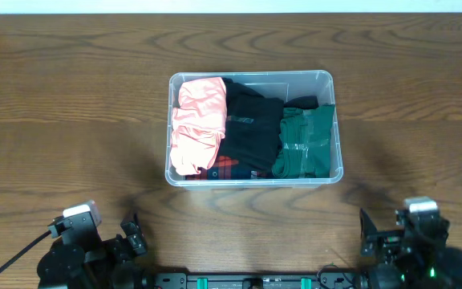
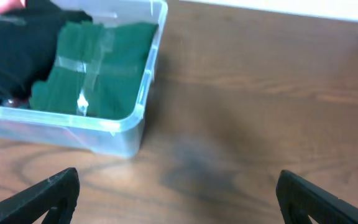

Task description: Pack container

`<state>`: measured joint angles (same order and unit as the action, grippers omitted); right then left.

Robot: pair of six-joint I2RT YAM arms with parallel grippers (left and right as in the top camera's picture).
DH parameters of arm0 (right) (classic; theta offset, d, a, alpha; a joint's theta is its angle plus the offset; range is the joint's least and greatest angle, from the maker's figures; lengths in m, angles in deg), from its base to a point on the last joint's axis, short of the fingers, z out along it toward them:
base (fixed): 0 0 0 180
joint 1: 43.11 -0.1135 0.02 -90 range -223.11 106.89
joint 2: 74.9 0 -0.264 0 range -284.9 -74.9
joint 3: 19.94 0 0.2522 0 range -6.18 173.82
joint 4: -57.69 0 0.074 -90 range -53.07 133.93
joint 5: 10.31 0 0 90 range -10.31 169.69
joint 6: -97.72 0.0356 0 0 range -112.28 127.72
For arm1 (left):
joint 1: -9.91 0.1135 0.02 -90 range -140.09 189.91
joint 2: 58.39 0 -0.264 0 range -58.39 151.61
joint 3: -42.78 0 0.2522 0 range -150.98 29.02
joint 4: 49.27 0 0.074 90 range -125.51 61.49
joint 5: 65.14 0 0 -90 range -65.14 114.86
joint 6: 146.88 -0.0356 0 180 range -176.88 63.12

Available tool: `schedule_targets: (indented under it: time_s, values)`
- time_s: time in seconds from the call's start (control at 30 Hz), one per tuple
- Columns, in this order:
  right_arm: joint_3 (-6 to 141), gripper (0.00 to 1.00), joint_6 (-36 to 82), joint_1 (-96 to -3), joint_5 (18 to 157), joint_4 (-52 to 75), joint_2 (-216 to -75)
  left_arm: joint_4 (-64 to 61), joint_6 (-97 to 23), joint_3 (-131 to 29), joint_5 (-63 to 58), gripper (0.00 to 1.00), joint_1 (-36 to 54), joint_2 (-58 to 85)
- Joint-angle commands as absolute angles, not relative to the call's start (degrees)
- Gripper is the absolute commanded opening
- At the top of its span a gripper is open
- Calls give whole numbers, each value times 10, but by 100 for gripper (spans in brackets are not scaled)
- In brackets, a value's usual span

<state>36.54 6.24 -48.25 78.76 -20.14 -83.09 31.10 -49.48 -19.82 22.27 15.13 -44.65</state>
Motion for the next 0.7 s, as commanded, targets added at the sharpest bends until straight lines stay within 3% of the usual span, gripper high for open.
schedule_targets:
  time_s: [0.0,0.17,0.47,0.67]
  values:
    - [309,99,68,-469,810,-179,-755,311,-504,-197,226,98,153,-448]
    - [215,99,59,-463,816,-64,-755,311,-504,-197,226,98,153,-448]
    - [-11,99,-58,-460,815,310,-752,311,-504,-197,226,98,153,-448]
    - [-34,99,-56,-461,816,342,-755,311,-504,-197,226,98,153,-448]
